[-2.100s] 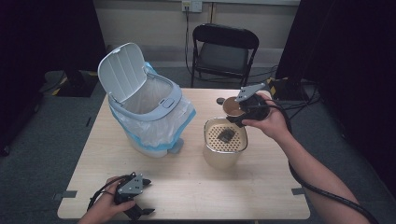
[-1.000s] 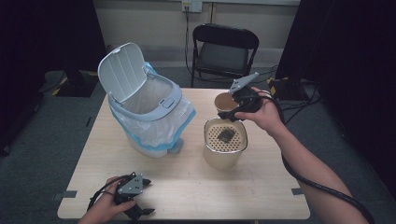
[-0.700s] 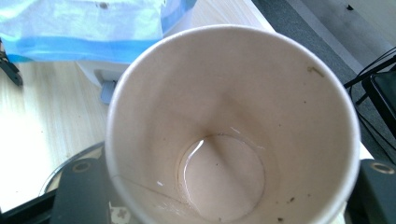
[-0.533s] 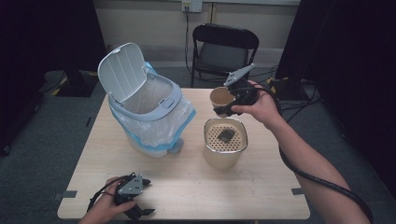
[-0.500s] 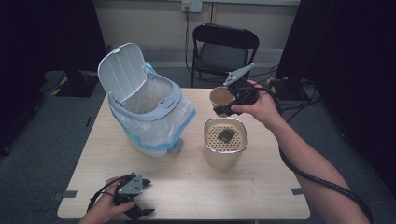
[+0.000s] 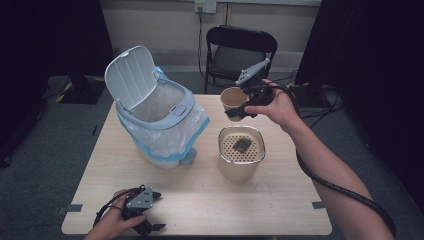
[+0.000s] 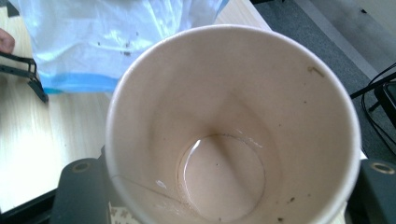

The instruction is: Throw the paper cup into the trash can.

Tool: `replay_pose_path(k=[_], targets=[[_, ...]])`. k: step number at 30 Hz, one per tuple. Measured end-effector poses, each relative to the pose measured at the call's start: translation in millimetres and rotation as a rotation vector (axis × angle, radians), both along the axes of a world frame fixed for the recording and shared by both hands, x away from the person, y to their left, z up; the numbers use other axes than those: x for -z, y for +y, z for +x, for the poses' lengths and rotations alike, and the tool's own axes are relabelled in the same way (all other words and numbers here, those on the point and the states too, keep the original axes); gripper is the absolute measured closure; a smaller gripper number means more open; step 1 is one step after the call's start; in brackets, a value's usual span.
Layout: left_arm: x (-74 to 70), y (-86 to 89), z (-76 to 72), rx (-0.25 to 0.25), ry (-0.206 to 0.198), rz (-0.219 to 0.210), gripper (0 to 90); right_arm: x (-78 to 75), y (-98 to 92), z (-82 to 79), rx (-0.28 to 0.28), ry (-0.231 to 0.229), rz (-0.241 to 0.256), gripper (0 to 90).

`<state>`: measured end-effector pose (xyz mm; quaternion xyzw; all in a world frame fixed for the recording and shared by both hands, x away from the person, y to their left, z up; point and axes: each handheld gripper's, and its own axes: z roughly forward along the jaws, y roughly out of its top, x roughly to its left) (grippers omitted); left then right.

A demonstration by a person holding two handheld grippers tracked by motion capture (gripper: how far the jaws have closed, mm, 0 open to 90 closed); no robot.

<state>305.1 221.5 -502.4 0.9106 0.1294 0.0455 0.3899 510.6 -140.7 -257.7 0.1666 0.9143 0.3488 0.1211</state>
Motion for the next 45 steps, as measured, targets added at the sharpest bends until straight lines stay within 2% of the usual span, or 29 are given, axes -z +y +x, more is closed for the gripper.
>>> replay_pose_path(k=[13,14,20,40,45], targets=[[0.0,0.0,0.3,0.004,-0.001,0.002,1.4,-18.1,13.4,7.3,-0.020,0.001,-0.005,28.5],[0.0,0.0,0.3,0.004,-0.001,0.002,1.4,-19.0,14.7,7.3,-0.020,0.012,-0.005,28.5],[-0.1,0.0,0.2,0.004,-0.001,0.003,1.4,-24.0,23.9,9.7,-0.032,0.013,-0.024,28.5],[0.0,-0.4,0.2,0.011,0.004,0.003,0.6,-49.9,48.9,16.7,-0.080,0.006,0.027,28.3],[0.0,-0.4,0.1,0.010,0.005,0.004,0.5,-52.9,59.1,18.1,-0.089,0.003,0.022,28.3]])
